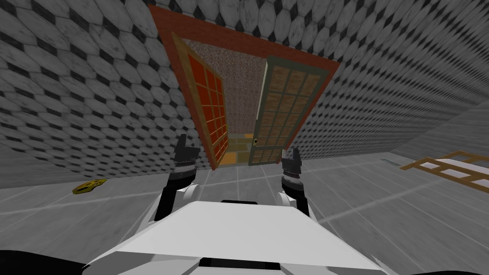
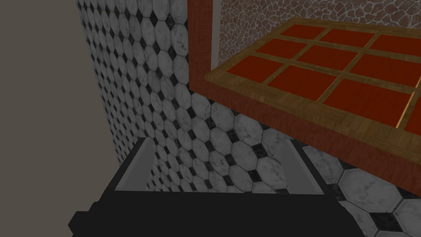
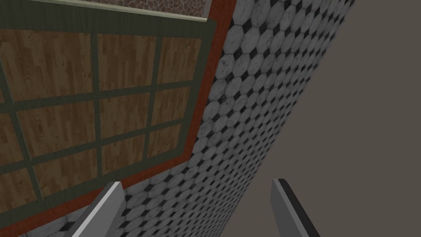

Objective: Push the door open

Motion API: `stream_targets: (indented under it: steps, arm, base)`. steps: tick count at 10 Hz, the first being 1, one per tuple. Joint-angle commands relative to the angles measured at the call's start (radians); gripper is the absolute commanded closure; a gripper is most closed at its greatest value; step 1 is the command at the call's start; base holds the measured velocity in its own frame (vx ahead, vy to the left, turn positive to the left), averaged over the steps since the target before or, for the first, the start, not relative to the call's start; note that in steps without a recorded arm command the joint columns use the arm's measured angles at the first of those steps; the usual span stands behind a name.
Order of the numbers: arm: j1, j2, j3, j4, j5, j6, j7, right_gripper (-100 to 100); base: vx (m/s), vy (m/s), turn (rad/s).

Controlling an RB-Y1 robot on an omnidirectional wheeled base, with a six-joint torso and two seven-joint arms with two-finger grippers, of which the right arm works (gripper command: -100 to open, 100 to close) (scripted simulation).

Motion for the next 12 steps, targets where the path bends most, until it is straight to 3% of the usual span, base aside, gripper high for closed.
stream_targets:
  steps: [1,12]
  arm:
    - [0.003,-0.01,-0.001,0.034,0.026,-0.013,0.041,-100]
    - [0.003,-0.042,-0.004,0.222,0.163,-0.074,0.25,-100]
  base:
    - [0.147,-0.027,-0.043]
    - [0.111,-0.012,-0.037]
